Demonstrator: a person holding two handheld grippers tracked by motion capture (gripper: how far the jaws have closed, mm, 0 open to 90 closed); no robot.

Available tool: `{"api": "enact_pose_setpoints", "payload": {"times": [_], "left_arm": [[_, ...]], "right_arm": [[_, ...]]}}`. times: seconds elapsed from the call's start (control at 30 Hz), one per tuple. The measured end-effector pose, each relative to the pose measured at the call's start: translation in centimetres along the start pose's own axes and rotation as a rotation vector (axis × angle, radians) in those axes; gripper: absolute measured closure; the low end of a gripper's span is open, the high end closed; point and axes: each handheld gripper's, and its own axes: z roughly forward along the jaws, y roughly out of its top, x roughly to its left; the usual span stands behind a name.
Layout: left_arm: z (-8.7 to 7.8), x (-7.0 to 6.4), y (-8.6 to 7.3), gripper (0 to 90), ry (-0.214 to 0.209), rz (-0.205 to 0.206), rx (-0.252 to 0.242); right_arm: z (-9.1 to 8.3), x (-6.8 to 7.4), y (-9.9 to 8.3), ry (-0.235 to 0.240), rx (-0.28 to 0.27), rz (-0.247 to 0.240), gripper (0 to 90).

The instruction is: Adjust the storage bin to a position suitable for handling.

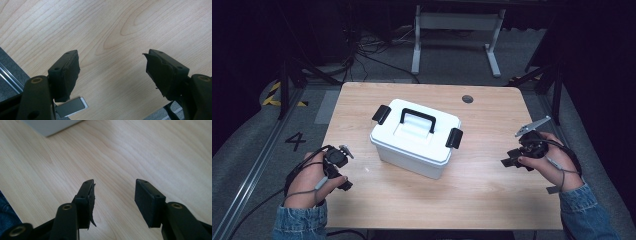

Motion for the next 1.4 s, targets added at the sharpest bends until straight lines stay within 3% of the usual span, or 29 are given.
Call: {"api": "enact_pose_setpoints", "payload": {"times": [0.2, 0.63, 0.7, 1.0, 1.4], "left_arm": [[0.0, 0.0, 0.0, 27.9, 0.001, 0.002, 0.000], [0.1, 0.0, 0.1, 27.6, 0.000, -0.005, -0.001], [0.1, 0.0, 0.1, 27.6, 0.006, -0.005, 0.001], [0.1, 0.1, 0.1, 27.6, 0.000, -0.004, -0.002], [0.1, 0.1, 0.0, 27.5, -0.006, -0.003, -0.002]], "right_arm": [[-1.3, 1.1, 3.1, -0.002, -0.013, -0.055, 51.2], [-2.9, 2.4, 7.8, 0.038, -0.036, -0.091, 50.5], [-3.0, 2.4, 8.4, 0.059, -0.047, -0.081, 51.1], [-3.0, 2.8, 10.7, 0.058, -0.056, -0.108, 51.9], [-2.5, 3.6, 13.7, 0.090, -0.058, -0.132, 51.8]]}}
